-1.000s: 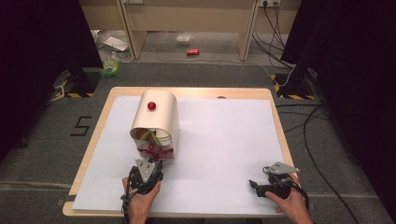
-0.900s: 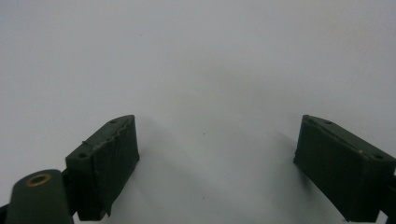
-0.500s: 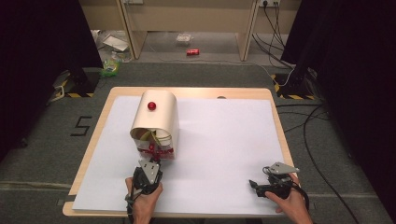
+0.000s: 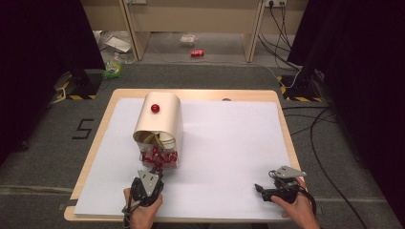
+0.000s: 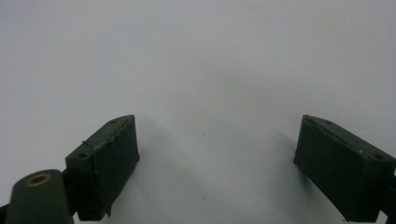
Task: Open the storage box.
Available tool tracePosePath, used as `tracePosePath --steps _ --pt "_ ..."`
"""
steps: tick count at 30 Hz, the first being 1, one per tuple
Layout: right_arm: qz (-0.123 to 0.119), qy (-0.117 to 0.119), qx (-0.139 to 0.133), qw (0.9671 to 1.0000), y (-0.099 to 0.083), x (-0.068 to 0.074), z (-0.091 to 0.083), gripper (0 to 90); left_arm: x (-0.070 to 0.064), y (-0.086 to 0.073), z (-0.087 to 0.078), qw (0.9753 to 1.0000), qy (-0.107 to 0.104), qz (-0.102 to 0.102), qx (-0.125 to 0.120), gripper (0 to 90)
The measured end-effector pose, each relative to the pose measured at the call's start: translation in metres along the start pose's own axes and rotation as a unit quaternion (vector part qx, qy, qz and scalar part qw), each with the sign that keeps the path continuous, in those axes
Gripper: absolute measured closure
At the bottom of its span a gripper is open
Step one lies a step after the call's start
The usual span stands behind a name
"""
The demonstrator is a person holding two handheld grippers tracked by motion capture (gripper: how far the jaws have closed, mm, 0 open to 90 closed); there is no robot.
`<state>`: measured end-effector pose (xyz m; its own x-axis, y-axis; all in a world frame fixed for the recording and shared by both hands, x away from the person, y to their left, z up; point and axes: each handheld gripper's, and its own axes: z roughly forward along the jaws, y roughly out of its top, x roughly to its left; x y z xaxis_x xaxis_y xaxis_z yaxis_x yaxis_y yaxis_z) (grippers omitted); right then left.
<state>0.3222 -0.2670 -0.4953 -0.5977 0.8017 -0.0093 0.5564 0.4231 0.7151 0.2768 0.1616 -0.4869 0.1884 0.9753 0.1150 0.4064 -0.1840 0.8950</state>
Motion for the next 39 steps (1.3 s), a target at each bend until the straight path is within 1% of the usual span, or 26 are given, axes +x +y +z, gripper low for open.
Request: tracePosePath --steps 7,8,9,10,11,12,13,15,16,17,18,19,20,21,22,24,25,26,29,31,33,34,36,38,39 --pt "0.0 0.0 0.0 1.0 0.0 0.0 0.0 13.6 0.003 -0.003 -0.009 0.9999 -0.012 -0.007 0.001 73.4" --pt "0.0 0.0 0.0 1.0 0.0 0.0 0.0 13.6 0.003 -0.003 -0.011 0.9998 -0.015 -0.01 -0.001 76.1" --pt "0.0 0.0 0.0 1.0 0.0 0.0 0.0 13.6 0.004 -0.003 -0.013 0.9998 -0.018 -0.012 -0.003 76.1" --pt "0.0 0.0 0.0 1.0 0.0 0.0 0.0 13.6 0.005 -0.001 -0.015 0.9993 -0.032 -0.017 -0.003 77.5" --pt "0.0 0.0 0.0 1.0 0.0 0.0 0.0 13.6 0.005 -0.001 -0.015 0.9993 -0.032 -0.017 -0.003 75.7" --pt "0.0 0.0 0.0 1.0 0.0 0.0 0.0 13.6 0.006 0.001 -0.017 0.9987 -0.044 -0.025 -0.005 72.6" --pt "0.0 0.0 0.0 1.0 0.0 0.0 0.0 13.6 0.007 0.002 -0.018 0.9983 -0.051 -0.027 -0.007 69.8" --pt "0.001 0.0 0.0 1.0 0.0 0.0 0.0 13.6 0.008 0.007 -0.021 0.9974 -0.065 -0.028 -0.009 63.8" --pt "0.0 0.001 0.0 1.0 0.0 0.0 0.0 13.6 0.009 0.009 -0.022 0.9966 -0.075 -0.03 -0.016 60.9" --pt "0.0 0.001 0.0 1.0 0.0 0.0 0.0 13.6 0.009 0.009 -0.022 0.9966 -0.075 -0.03 -0.016 58.0" --pt "0.001 0.001 0.0 1.0 0.0 0.0 0.0 13.6 0.01 0.012 -0.023 0.9958 -0.084 -0.033 -0.019 58.0" --pt "0.0 0.001 0.0 1.0 0.0 0.0 0.0 13.5 0.011 0.014 -0.024 0.9955 -0.086 -0.035 -0.021 54.2" --pt "0.0 0.001 0.0 1.0 0.0 0.0 0.0 13.5 0.013 0.017 -0.025 0.9949 -0.091 -0.033 -0.026 50.4" --pt "0.0 0.001 0.0 1.0 0.0 0.0 0.0 13.5 0.013 0.017 -0.025 0.9949 -0.091 -0.033 -0.026 48.5" --pt "0.001 0.001 0.0 1.0 0.0 0.0 0.0 13.6 0.014 0.021 -0.024 0.9939 -0.102 -0.03 -0.027 46.6" --pt "0.0 0.0 0.0 1.0 0.0 0.0 0.0 13.6 0.014 0.022 -0.024 0.9936 -0.105 -0.03 -0.03 45.2" --pt "0.0 0.001 0.0 1.0 0.0 0.0 0.0 13.6 0.014 0.024 -0.023 0.9931 -0.108 -0.032 -0.032 42.5" --pt "0.0 0.001 0.0 1.0 0.0 0.0 0.0 13.5 0.014 0.028 -0.023 0.993 -0.11 -0.026 -0.032 41.5" --pt "0.0 0.0 0.0 1.0 0.0 0.0 0.0 13.5 0.014 0.032 -0.02 0.9928 -0.113 -0.02 -0.035 38.8" --pt "0.0 0.001 0.0 1.0 0.0 0.0 0.0 13.5 0.015 0.034 -0.017 0.9928 -0.115 -0.016 -0.031 36.2" --pt "0.0 0.0 0.0 1.0 0.0 0.0 0.0 13.5 0.015 0.036 -0.014 0.9925 -0.117 -0.015 -0.033 35.0" --pt "0.0 0.001 0.0 1.0 0.0 0.0 0.0 13.5 0.015 0.038 -0.01 0.9919 -0.121 -0.014 -0.034 34.6" --pt "0.0 0.001 0.0 1.0 0.0 0.0 0.0 13.5 0.015 0.038 -0.008 0.9921 -0.12 -0.012 -0.034 34.4" --pt "0.0 0.001 0.0 1.0 0.0 0.0 0.0 13.5 0.016 0.038 -0.002 0.9919 -0.124 -0.008 -0.024 34.2" --pt "0.0 0.001 0.0 1.0 0.0 0.0 0.0 13.5 0.016 0.038 -0.002 0.9919 -0.124 -0.008 -0.024 33.9"
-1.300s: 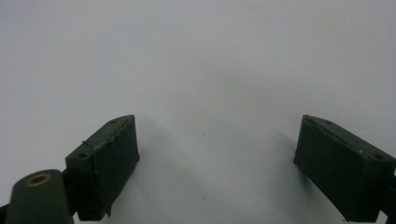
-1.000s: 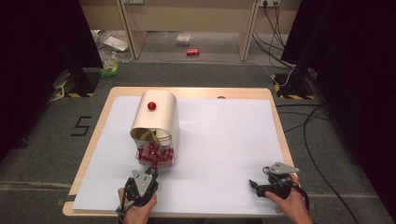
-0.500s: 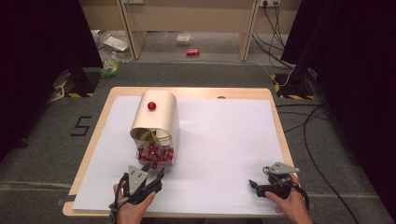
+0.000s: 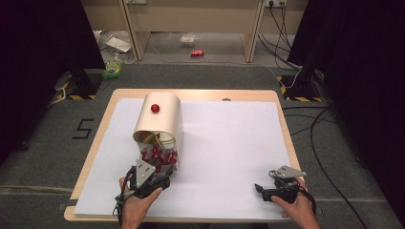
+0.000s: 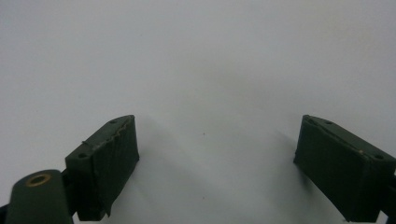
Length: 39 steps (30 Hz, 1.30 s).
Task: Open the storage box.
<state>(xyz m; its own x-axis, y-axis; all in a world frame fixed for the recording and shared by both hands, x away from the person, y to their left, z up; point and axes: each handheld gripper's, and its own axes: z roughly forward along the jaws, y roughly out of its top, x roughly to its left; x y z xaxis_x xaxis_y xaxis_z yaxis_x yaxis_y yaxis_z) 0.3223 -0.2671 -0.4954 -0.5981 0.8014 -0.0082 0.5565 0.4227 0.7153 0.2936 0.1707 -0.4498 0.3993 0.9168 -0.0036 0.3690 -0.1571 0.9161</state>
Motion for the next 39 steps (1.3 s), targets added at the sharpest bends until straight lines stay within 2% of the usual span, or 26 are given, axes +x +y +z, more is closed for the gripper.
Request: tracePosePath --steps 1,5,8,11,15,24,29,33,37,39 --pt "0.0 0.0 0.0 1.0 0.0 0.0 0.0 13.5 0.003 -0.001 0.004 0.9999 0.001 -0.001 0.01 33.3" --pt "0.001 0.001 0.0 1.0 0.0 0.0 0.0 13.5 0.007 -0.002 0.009 0.9999 -0.01 0.0 0.012 31.0" --pt "0.002 0.001 0.0 1.0 0.0 0.0 0.0 13.4 0.008 -0.001 0.009 0.9997 -0.012 0.001 0.02 31.5" --pt "0.001 0.001 0.0 1.0 0.0 0.0 0.0 13.4 0.008 0.0 0.008 0.9996 -0.012 -0.007 0.024 32.2" --pt "0.0 0.0 0.0 1.0 0.0 0.0 0.0 13.4 0.005 0.001 0.003 0.999 -0.009 -0.009 0.043 33.5" --pt "0.0 0.0 0.0 1.0 0.0 0.0 0.0 13.4 0.002 -0.003 -0.004 0.9988 -0.01 -0.011 0.047 34.1" --pt "0.0 0.001 0.0 1.0 0.0 0.0 0.0 13.4 0.002 -0.005 -0.011 0.9984 -0.018 -0.023 0.048 36.3" --pt "0.0 0.0 0.0 1.0 0.0 0.0 0.0 13.4 0.0 -0.01 -0.015 0.9979 -0.02 -0.021 0.058 36.5" --pt "0.0 0.0 0.0 1.0 0.0 0.0 0.0 13.4 0.001 -0.013 -0.018 0.9975 -0.025 -0.029 0.059 37.9" --pt "0.0 0.001 0.0 1.0 0.0 0.0 0.0 13.3 -0.001 -0.013 -0.02 0.9973 -0.026 -0.026 0.064 38.4"
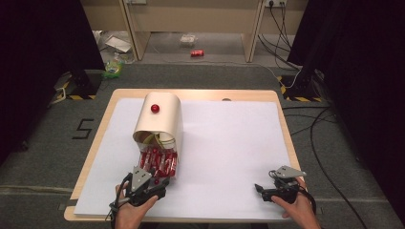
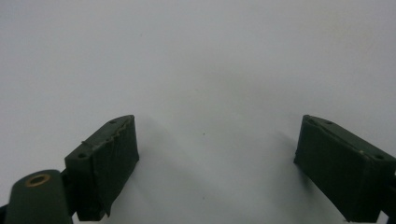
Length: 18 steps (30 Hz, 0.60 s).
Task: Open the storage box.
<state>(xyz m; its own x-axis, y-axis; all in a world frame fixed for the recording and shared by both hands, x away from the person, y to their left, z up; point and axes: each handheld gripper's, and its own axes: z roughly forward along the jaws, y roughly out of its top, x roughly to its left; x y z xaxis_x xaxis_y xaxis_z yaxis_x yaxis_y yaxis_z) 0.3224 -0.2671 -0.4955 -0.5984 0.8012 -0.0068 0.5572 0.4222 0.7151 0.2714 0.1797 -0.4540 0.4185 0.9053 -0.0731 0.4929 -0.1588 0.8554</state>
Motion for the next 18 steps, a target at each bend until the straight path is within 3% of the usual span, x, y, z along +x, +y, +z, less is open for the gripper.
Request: tracePosePath --steps 7,18 --pt "0.0 0.0 0.0 1.0 0.0 0.0 0.0 13.4 -0.004 -0.002 -0.002 0.9999 -0.003 0.005 0.009 39.0" --pt "0.001 0.0 0.0 1.0 0.0 0.0 0.0 13.4 -0.007 -0.011 -0.009 0.9988 -0.018 0.001 0.046 39.3"
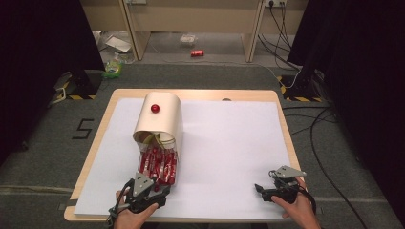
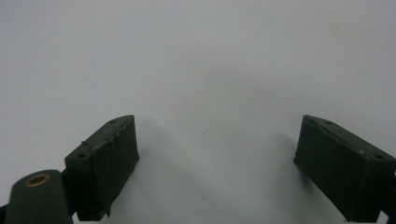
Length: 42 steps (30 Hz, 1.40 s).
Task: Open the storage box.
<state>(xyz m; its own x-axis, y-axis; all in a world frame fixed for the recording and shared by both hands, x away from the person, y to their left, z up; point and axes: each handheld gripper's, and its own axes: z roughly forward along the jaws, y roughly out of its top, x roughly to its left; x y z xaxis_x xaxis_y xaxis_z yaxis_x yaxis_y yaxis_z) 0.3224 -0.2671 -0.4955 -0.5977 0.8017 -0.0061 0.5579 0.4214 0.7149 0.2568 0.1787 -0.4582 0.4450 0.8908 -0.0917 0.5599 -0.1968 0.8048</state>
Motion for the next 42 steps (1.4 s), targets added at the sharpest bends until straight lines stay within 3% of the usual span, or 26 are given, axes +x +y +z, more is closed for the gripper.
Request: tracePosePath --steps 13,23,31,36,42 --pt "0.0 0.0 0.0 1.0 0.0 0.0 0.0 13.4 -0.001 -0.001 -0.009 0.9998 -0.006 -0.008 0.015 41.2" --pt "0.0 0.0 0.0 1.0 0.0 0.0 0.0 13.4 -0.003 0.0 -0.014 0.9993 -0.01 0.0 0.036 41.3" --pt "-0.001 0.0 -0.001 1.0 0.0 0.0 0.0 13.3 -0.002 0.001 -0.015 0.9992 -0.016 0.0 0.036 41.2" --pt "-0.001 0.0 -0.001 1.0 0.0 0.0 0.0 13.3 -0.003 0.009 -0.018 1.0 -0.004 0.004 0.0 40.6" --pt "-0.001 0.0 0.0 1.0 0.0 0.0 0.0 13.3 0.005 0.018 -0.015 0.9996 0.026 -0.001 -0.015 38.7"
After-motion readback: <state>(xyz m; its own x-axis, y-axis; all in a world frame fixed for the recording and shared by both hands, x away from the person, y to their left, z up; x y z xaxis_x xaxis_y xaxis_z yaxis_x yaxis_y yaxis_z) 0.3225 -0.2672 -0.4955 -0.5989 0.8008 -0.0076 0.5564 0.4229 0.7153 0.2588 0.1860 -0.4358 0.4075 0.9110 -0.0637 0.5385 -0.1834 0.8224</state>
